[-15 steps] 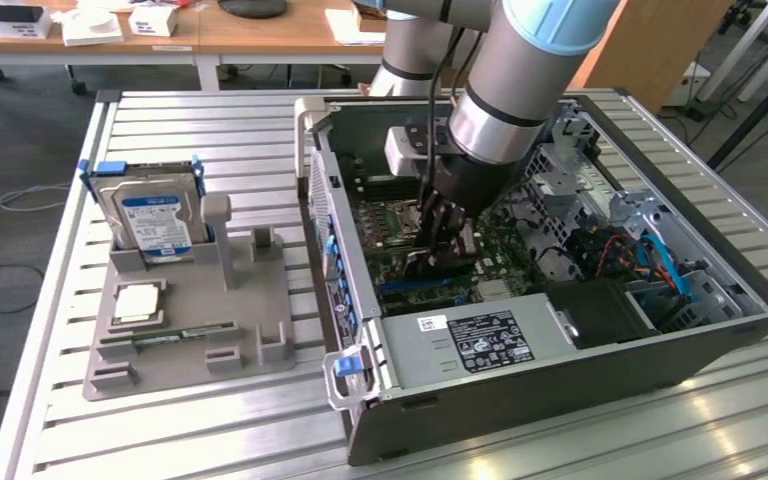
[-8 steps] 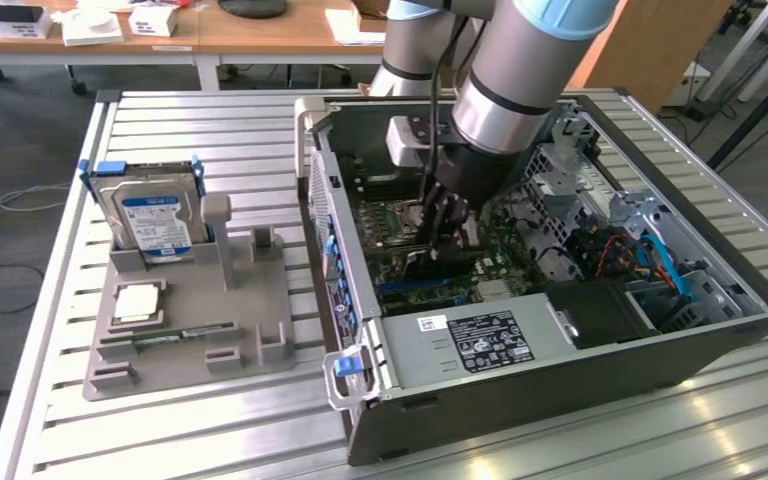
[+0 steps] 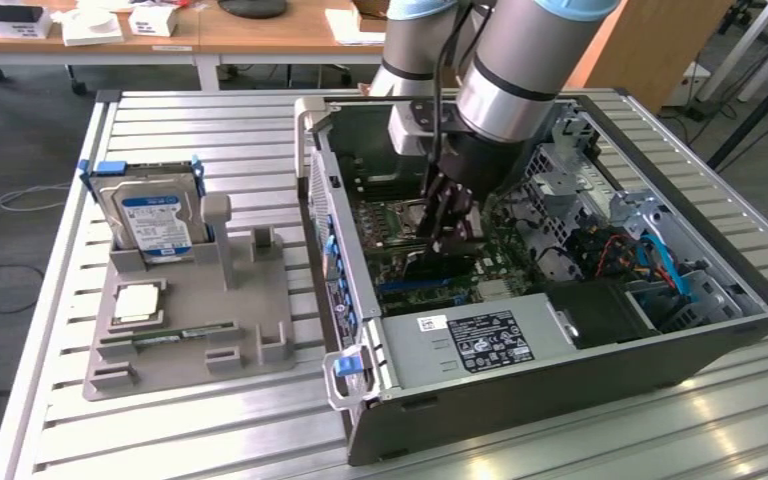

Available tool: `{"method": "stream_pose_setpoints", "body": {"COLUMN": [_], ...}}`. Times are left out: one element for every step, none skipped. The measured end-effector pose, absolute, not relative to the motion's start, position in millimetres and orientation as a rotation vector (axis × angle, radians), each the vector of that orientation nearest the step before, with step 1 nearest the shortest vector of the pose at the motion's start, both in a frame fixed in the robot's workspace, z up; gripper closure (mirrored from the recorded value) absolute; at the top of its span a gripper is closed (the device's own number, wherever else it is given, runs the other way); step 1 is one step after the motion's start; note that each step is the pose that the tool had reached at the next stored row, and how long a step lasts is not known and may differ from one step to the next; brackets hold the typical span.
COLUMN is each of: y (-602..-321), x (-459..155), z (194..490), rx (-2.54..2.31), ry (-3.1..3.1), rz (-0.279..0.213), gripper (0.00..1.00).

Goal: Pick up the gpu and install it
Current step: 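Insert the gpu into the slot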

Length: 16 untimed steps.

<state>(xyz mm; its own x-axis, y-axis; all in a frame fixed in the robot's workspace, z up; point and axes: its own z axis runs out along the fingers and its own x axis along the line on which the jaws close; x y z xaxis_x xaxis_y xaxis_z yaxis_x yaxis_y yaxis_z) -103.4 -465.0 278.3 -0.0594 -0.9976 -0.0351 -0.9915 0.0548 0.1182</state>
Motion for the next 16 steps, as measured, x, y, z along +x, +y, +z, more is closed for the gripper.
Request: {"method": "stream_pose_setpoints", "body": {"y": [-465.0, -465.0, -465.0, -464.9, -465.0, -464.9, -465.0, -465.0, -465.0, -465.0, -465.0, -465.0, -465.0, -465.0, -465.0, -465.0], "x": [-103.4, -103.4, -103.4, -103.4, -103.4, -103.4, -103.4, -103.4, -103.4, -103.4, -103.4, -103.4, -103.4, -103.4, -103.4, -103.4], "z": [279.2, 279.7, 279.6, 279.6, 279.6, 279.6, 279.7, 280.1, 281.2, 282.2, 283.4, 284.3, 285.2, 285.8, 285.7, 285.8], "rx": [2.115, 2.115, 2.115, 2.115, 2.115, 2.115, 2.115, 2.115, 2.115, 2.115, 2.115, 2.115, 2.115, 2.115, 2.115, 2.115], "ry": [-2.24, -2.24, -2.24, -2.24, -2.24, -2.24, -2.24, -2.24, -2.24, -2.24, -2.24, -2.24, -2.24, -2.24, -2.24, -2.24], "rz": [-0.17, -0.17, -0.17, -0.17, -0.17, -0.17, -0.17, -0.17, -0.17, -0.17, -0.17, -0.17, -0.17, -0.17, -0.17, -0.17], "gripper": [0.6, 0.6, 0.6, 0.6, 0.6, 0.6, 0.6, 0.6, 0.6, 0.6, 0.6, 0.6, 0.6, 0.6, 0.6, 0.6]}}
